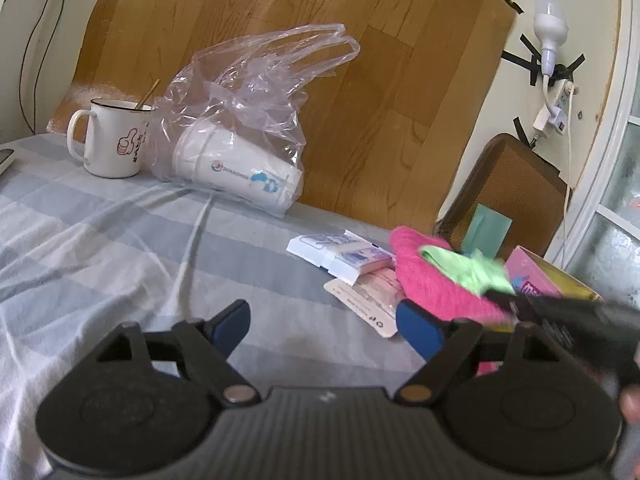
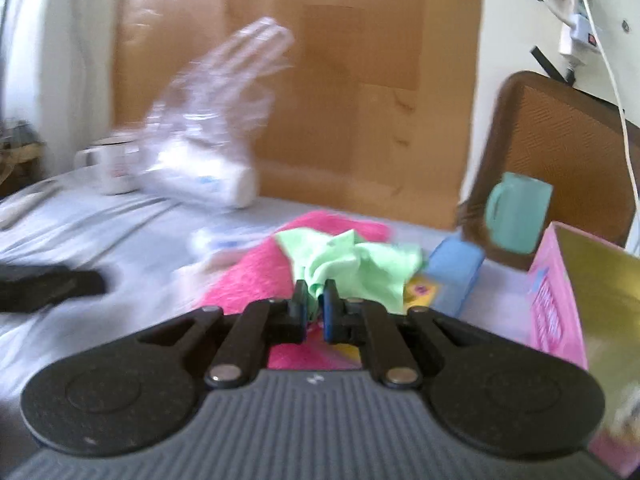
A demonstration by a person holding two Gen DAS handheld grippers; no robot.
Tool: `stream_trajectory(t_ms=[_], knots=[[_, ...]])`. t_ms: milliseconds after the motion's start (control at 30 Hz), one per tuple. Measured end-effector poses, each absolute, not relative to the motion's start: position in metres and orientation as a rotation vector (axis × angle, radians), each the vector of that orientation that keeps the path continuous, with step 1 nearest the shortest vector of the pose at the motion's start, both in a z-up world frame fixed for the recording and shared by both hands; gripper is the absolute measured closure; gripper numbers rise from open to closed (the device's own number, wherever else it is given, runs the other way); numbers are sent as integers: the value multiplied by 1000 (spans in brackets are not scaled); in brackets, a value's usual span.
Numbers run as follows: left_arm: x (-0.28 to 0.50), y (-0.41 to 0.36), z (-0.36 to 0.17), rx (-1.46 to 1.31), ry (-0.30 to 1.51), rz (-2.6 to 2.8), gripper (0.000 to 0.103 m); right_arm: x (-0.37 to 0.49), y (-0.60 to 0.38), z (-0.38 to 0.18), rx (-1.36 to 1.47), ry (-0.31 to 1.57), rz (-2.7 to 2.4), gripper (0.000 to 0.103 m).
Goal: Organize soft objects
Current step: 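Reach the right gripper to the green cloth and grasp it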
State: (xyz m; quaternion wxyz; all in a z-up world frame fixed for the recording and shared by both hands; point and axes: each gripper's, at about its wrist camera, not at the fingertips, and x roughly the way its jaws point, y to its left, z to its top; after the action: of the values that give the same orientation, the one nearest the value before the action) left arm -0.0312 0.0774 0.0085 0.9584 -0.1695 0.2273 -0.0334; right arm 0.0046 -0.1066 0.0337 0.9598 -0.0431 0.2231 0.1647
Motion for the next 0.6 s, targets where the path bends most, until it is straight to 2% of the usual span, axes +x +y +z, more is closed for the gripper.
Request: stream_trajectory(t_ms=[200,300,400,467,600], knots=[[-32,73,9,-327,476,-92,17,-75,-104,23,-99,446,451,92],[-27,64,8,-275,515,-83,17,-97,-100,14,-125,449,457,89],[-23,54,7,-214,548,-64,17,-100,-104,7,-108,469,433,82],[-21,49,6,-181,563,-59,17,-100,-114,4,-51,488,408,63],[-22,46,5,-151,568,-42,17,-100,-131,1,57,501,378,60]])
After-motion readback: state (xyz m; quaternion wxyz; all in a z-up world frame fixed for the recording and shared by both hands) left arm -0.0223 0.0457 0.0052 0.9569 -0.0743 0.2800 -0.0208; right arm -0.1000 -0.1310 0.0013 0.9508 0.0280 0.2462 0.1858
